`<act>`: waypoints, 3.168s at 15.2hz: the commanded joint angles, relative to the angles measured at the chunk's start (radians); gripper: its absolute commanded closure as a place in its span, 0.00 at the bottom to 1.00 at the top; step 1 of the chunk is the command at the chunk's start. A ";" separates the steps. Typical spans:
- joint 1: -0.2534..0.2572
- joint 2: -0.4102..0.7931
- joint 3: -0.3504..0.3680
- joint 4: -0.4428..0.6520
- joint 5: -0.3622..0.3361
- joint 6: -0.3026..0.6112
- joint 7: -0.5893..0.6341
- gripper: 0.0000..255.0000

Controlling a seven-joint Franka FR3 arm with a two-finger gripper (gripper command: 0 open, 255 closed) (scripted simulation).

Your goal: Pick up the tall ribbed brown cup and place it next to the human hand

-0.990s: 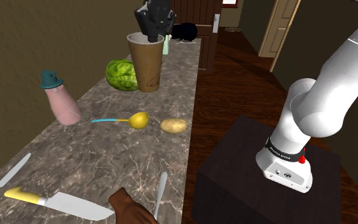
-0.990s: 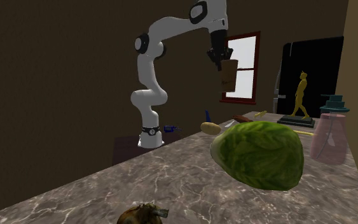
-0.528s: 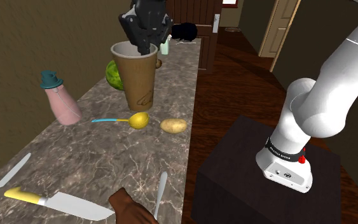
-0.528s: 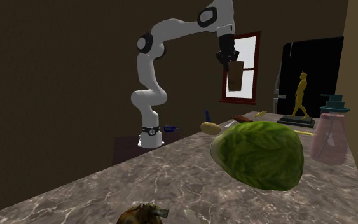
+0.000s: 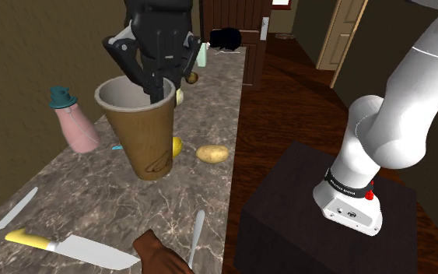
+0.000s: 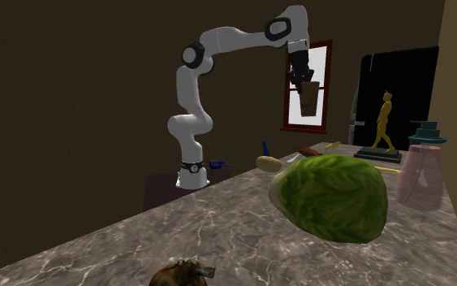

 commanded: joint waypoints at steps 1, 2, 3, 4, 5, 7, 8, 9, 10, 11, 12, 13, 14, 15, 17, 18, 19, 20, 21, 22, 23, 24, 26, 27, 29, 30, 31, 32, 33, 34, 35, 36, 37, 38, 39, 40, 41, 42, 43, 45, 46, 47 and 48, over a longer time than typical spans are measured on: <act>0.020 0.034 0.036 0.044 -0.020 -0.009 0.061 1.00; 0.032 0.055 0.055 0.065 -0.032 -0.010 0.092 1.00; 0.044 0.077 0.073 0.088 -0.047 -0.012 0.122 1.00; 0.057 0.101 0.092 0.112 -0.063 -0.014 0.154 1.00; 0.071 0.127 0.110 0.137 -0.081 -0.018 0.185 1.00; 0.106 0.184 0.142 0.195 -0.123 -0.028 0.250 1.00; 0.125 0.215 0.158 0.227 -0.147 -0.034 0.282 1.00; 0.148 0.248 0.172 0.261 -0.172 -0.043 0.315 1.00; 0.172 0.283 0.185 0.298 -0.199 -0.053 0.347 1.00; 0.201 0.320 0.195 0.338 -0.228 -0.065 0.378 1.00; 0.231 0.358 0.205 0.381 -0.258 -0.078 0.409 1.00; 0.266 0.398 0.211 0.428 -0.289 -0.094 0.438 1.00; 0.304 0.440 0.215 0.479 -0.320 -0.113 0.466 1.00; 0.346 0.483 0.216 0.536 -0.353 -0.134 0.492 1.00; 0.442 0.579 0.212 0.673 -0.421 -0.187 0.536 1.00; 0.500 0.634 0.205 0.759 -0.457 -0.222 0.552 1.00; 0.580 0.709 0.189 0.887 -0.503 -0.274 0.563 1.00; 0.558 0.687 0.191 0.832 -0.487 -0.243 0.566 1.00; 0.539 0.669 0.195 0.786 -0.475 -0.215 0.569 1.00; 0.521 0.654 0.199 0.744 -0.466 -0.190 0.571 1.00; 0.506 0.640 0.203 0.706 -0.458 -0.167 0.573 1.00; 0.492 0.628 0.206 0.671 -0.450 -0.144 0.575 1.00; 0.468 0.608 0.210 0.608 -0.437 -0.103 0.577 1.00; 0.457 0.599 0.212 0.580 -0.432 -0.083 0.578 1.00; 0.439 0.583 0.215 0.527 -0.422 -0.046 0.579 1.00; 0.431 0.576 0.216 0.502 -0.418 -0.028 0.580 1.00; 0.423 0.570 0.217 0.479 -0.414 -0.011 0.580 1.00; 0.416 0.564 0.218 0.456 -0.411 0.006 0.581 1.00; 0.410 0.559 0.218 0.434 -0.408 0.023 0.581 1.00; 0.404 0.554 0.219 0.413 -0.405 0.039 0.582 1.00; 0.398 0.550 0.219 0.393 -0.402 0.055 0.582 1.00; 0.393 0.546 0.219 0.374 -0.400 0.071 0.583 1.00; 0.388 0.543 0.220 0.355 -0.398 0.086 0.584 1.00; 0.384 0.540 0.220 0.337 -0.397 0.101 0.584 1.00; 0.380 0.537 0.220 0.319 -0.396 0.116 0.585 1.00; 0.376 0.535 0.220 0.302 -0.394 0.131 0.586 1.00; 0.372 0.533 0.219 0.286 -0.394 0.145 0.587 1.00; 0.369 0.531 0.219 0.270 -0.393 0.160 0.588 1.00; 0.366 0.530 0.219 0.254 -0.393 0.174 0.589 1.00; 0.361 0.528 0.218 0.224 -0.393 0.201 0.591 1.00; 0.358 0.528 0.218 0.210 -0.393 0.215 0.592 1.00; 0.356 0.528 0.217 0.196 -0.394 0.228 0.593 1.00; 0.354 0.528 0.216 0.183 -0.395 0.242 0.595 1.00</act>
